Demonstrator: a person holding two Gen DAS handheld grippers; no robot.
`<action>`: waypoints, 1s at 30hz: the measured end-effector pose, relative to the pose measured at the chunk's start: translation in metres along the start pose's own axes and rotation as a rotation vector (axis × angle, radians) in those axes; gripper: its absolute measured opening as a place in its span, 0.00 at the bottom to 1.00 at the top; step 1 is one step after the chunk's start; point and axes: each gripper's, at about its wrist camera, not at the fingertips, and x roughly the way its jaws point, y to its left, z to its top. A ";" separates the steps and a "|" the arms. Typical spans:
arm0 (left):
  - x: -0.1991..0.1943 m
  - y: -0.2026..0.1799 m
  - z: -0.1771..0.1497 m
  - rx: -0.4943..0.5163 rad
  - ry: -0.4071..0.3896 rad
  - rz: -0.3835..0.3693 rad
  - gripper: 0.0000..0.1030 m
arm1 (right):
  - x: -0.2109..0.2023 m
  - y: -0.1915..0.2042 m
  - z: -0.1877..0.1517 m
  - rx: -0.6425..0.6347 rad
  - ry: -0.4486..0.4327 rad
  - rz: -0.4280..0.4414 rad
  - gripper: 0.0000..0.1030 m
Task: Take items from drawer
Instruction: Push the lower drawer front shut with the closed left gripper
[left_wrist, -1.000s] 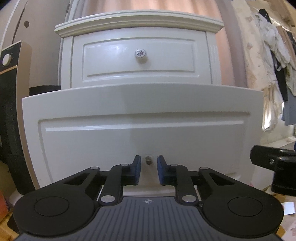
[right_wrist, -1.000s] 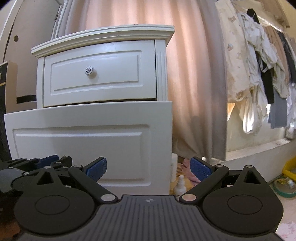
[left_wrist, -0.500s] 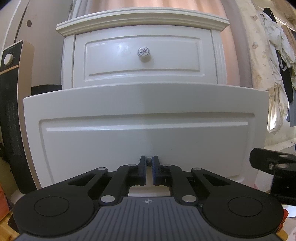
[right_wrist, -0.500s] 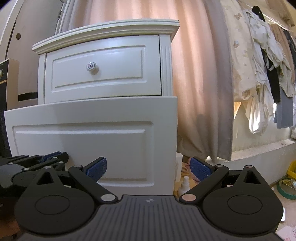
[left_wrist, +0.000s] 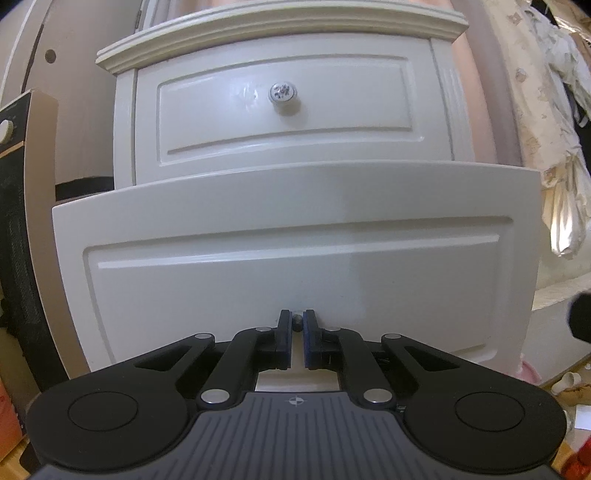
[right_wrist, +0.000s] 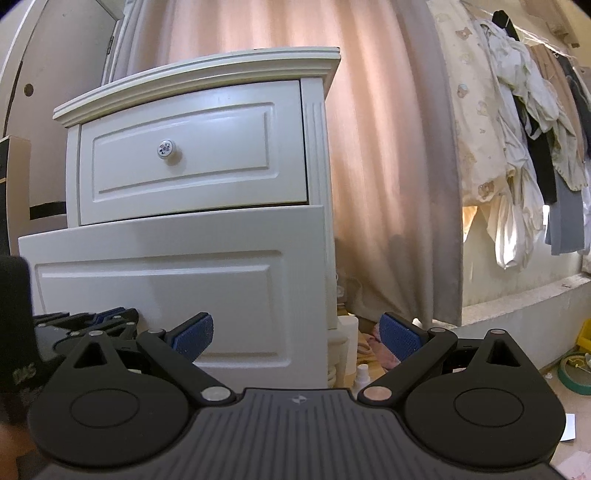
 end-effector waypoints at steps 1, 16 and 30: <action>0.004 0.000 0.002 -0.002 0.006 0.001 0.04 | 0.001 -0.002 0.000 -0.001 0.001 0.001 1.00; 0.060 -0.002 0.018 0.003 0.038 0.002 0.04 | 0.031 -0.015 0.002 0.019 0.009 0.022 1.00; 0.106 -0.004 0.028 0.017 0.046 -0.001 0.04 | 0.057 -0.017 0.008 0.035 0.019 0.023 1.00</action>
